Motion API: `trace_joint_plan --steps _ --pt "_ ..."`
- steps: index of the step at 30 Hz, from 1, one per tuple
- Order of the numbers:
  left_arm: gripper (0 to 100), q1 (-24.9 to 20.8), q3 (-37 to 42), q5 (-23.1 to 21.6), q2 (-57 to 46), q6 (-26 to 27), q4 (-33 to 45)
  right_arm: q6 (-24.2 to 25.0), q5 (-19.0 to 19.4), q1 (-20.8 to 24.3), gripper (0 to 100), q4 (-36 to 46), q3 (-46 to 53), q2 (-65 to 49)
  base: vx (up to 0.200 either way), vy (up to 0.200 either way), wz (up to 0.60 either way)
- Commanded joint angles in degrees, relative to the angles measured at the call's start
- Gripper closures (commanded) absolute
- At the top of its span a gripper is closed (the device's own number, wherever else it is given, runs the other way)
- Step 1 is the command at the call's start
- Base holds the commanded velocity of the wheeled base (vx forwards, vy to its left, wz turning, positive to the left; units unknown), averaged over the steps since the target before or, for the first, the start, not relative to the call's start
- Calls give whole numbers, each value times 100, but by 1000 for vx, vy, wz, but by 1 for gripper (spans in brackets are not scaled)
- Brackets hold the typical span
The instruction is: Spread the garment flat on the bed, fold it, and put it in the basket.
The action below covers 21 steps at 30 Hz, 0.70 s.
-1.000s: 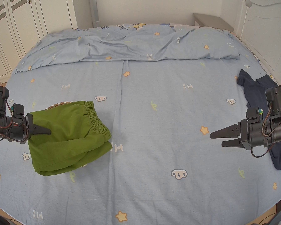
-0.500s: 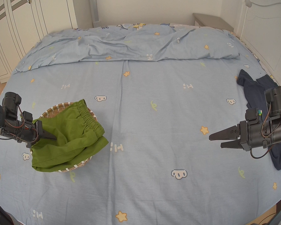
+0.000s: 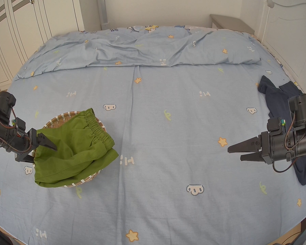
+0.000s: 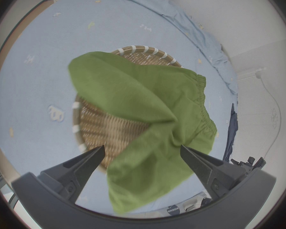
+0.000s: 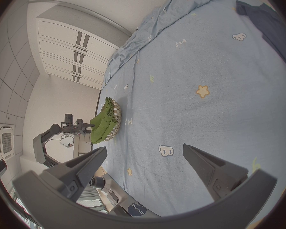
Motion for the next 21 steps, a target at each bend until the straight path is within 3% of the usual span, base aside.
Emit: trace_joint_plan --steps 1,5,8,13,19,21 --pt "0 73 -1154 524 -1028 145 1379 -183 -85 112 0 13 92 -343 0 0 0" --pt "0 20 -1233 532 -2065 453 1994 -834 -340 429 0 22 496 -1951 0 0 0" --pt "0 -42 -987 524 -2777 479 2091 -904 -340 666 0 66 813 -2962 0 0 0" --pt "0 -217 120 532 -4333 304 2038 -904 -410 1079 0 66 1990 -4667 0 0 0" --pt "0 -261 1219 532 -6240 181 1871 -825 -472 886 0 127 2843 -5897 0 0 0" --pt "0 -270 1658 532 -6987 181 1853 -825 -551 631 0 426 2940 -6416 0 0 0"
